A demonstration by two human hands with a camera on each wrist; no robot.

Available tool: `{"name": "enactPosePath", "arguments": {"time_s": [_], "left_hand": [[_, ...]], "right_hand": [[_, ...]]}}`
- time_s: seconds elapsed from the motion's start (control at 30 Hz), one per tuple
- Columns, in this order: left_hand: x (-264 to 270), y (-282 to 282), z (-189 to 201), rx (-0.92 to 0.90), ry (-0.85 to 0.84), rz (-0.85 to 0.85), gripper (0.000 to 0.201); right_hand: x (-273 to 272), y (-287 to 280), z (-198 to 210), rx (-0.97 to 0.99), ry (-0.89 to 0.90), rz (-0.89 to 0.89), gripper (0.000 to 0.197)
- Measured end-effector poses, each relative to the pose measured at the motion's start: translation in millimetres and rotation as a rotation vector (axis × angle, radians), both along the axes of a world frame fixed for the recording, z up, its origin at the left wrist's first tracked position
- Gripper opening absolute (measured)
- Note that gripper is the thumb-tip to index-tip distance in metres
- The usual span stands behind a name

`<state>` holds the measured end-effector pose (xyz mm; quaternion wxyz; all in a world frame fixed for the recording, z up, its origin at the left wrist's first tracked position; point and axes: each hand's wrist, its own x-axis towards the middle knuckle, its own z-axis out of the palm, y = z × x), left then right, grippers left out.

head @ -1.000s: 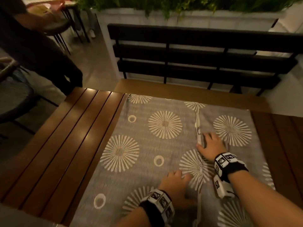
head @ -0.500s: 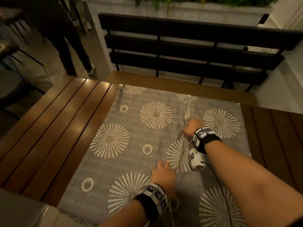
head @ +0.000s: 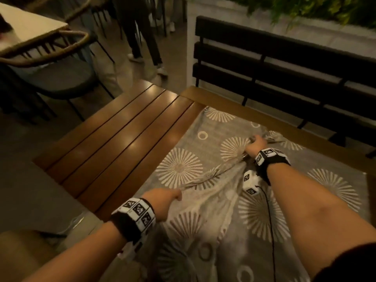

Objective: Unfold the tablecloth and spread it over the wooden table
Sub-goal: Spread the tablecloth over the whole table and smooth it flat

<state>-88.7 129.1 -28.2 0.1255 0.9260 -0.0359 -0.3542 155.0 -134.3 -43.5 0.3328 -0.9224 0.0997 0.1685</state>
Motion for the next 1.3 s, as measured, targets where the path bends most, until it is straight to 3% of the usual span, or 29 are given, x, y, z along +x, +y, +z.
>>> {"name": "enactPosePath", "arguments": {"time_s": [0.13, 0.37, 0.47, 0.6, 0.73, 1.13, 1.3], "left_hand": [[-1.4, 69.0, -0.6, -0.043, -0.054, 0.212, 0.078], [-15.1, 171.5, -5.9, -0.309, -0.181, 0.646, 0.069], [-22.4, 210.2, -9.1, -0.309, -0.229, 0.669, 0.059], [-34.6, 254.6, -17.8, -0.183, -0.178, 0.567, 0.067], [-39.4, 302.3, -25.3, -0.035, -0.171, 0.578, 0.069], [-15.5, 443.3, -34.8, -0.046, -0.378, 0.941, 0.070], [-29.4, 484.1, -57.2, -0.174, -0.393, 1.187, 0.078]], "right_hand": [[23.0, 71.3, 16.4, -0.159, -0.018, 0.131, 0.064], [46.2, 206.3, 23.4, -0.107, -0.114, 0.339, 0.069], [54.3, 254.0, 17.2, -0.092, -0.118, 0.379, 0.070], [75.5, 308.4, 13.6, -0.050, -0.130, 0.395, 0.069], [96.8, 358.2, 7.9, -0.036, -0.149, 0.431, 0.070], [152.3, 532.3, -19.1, 0.054, -0.189, 0.598, 0.066], [159.0, 573.7, -45.2, 0.113, -0.116, 0.629, 0.083]]}}
